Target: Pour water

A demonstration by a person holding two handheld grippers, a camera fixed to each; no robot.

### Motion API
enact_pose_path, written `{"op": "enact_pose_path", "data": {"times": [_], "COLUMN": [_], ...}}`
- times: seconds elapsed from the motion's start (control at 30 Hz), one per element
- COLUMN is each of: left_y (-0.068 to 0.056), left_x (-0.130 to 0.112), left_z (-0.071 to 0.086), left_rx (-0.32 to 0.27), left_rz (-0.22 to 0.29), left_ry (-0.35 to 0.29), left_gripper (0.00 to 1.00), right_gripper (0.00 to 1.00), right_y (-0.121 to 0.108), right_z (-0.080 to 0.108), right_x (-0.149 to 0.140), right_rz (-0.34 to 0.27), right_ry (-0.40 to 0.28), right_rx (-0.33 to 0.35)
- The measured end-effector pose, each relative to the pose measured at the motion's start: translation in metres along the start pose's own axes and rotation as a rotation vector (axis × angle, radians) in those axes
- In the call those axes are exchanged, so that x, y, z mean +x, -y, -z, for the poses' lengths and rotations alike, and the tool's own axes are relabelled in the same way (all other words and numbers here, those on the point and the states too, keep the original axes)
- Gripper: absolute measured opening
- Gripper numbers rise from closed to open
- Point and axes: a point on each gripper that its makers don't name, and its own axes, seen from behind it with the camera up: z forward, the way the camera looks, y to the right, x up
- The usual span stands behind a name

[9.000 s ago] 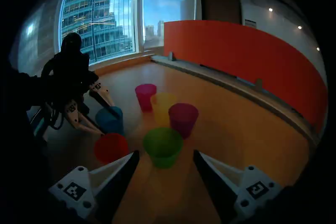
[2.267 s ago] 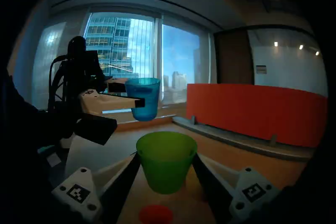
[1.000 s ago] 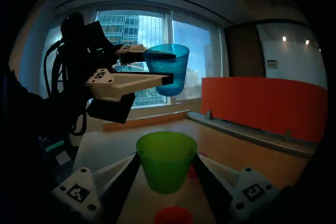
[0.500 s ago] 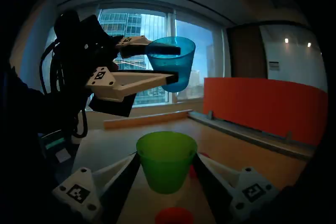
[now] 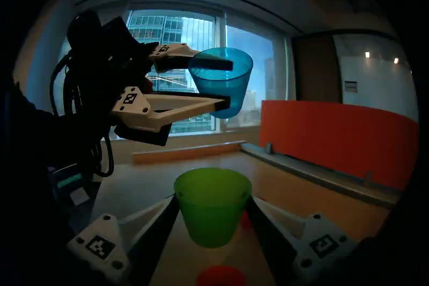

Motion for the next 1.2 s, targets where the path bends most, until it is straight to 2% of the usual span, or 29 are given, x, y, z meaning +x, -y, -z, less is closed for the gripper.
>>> {"op": "enact_pose_path", "data": {"times": [0.6, 1.2], "left_y": [0.0005, -0.0011], "left_x": [0.0056, 0.0083], "left_z": [-0.0002, 0.0023], "left_rx": [0.014, 0.024], "left_rz": [-0.099, -0.151], "left_ry": [-0.002, -0.002], "left_gripper": [0.82, 0.83], "right_gripper": [0.89, 0.89], "right_y": [-0.0005, -0.0016], "right_z": [-0.0012, -0.0004], "right_x": [0.0024, 0.0009], "right_rz": [0.010, 0.016], "right_ry": [0.000, -0.001], "right_rx": [-0.001, -0.004]}}
